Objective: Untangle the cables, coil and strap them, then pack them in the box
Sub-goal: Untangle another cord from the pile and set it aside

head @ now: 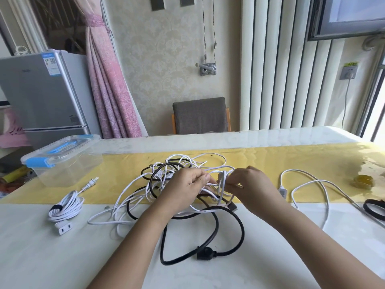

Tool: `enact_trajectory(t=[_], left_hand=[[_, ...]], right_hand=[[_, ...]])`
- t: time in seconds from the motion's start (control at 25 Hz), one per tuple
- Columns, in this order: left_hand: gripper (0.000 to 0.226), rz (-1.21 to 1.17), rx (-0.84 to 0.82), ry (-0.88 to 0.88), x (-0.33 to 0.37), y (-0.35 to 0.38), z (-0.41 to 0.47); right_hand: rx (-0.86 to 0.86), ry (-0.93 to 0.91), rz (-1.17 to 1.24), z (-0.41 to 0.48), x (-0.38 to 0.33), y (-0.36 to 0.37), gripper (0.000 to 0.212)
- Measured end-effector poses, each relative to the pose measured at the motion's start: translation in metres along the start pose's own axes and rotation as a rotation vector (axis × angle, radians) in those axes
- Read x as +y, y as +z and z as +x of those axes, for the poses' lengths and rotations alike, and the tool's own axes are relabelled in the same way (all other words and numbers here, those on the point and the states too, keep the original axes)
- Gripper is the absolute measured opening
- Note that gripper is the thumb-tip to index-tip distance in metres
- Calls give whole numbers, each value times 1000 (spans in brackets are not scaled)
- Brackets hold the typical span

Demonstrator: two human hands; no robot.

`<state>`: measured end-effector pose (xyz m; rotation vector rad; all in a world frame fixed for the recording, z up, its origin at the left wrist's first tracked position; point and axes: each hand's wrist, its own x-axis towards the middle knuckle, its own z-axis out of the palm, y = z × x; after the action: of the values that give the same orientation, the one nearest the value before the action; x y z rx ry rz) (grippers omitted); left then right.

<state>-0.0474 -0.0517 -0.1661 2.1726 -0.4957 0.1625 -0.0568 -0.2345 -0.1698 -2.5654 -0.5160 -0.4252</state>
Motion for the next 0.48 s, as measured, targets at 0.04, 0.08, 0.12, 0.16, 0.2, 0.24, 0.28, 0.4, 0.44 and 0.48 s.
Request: enact_trajectory(t=[0.04, 0.08, 0.12, 0.16, 0.2, 0.24, 0.28, 0.4, 0.44, 0.48], left_hand=[[22, -66, -20, -12, 1, 1, 0], [17, -134, -40, -26, 3, 2, -1], [12, -184, -58, -32, 4, 2, -2], [11, -215, -67, -26, 5, 3, -3], [17, -232, -70, -13, 6, 3, -3], [26, -242, -72, 1, 8, 3, -3], [35, -239, -66, 9, 9, 3, -4], [50, -145, -27, 22, 11, 4, -5], [52, -103, -26, 20, 11, 5, -6], [52, -75, -30, 19, 12, 6, -7]], right_hand=[[-1, 11, 9, 0, 0, -2, 23], [-5, 28, 50, -1, 0, -4, 18], [-14, 47, 108, -1, 0, -6, 13], [-20, 56, 174, -1, 0, -7, 10], [-27, 65, 245, 0, 0, -8, 12], [-39, 77, 325, 0, 0, -8, 14], [-59, 91, 407, 1, -1, -9, 14], [-129, 112, 552, 1, -2, -13, 24], [-134, 104, 555, 1, -2, -15, 27], [-130, 91, 553, 2, 0, -16, 27]])
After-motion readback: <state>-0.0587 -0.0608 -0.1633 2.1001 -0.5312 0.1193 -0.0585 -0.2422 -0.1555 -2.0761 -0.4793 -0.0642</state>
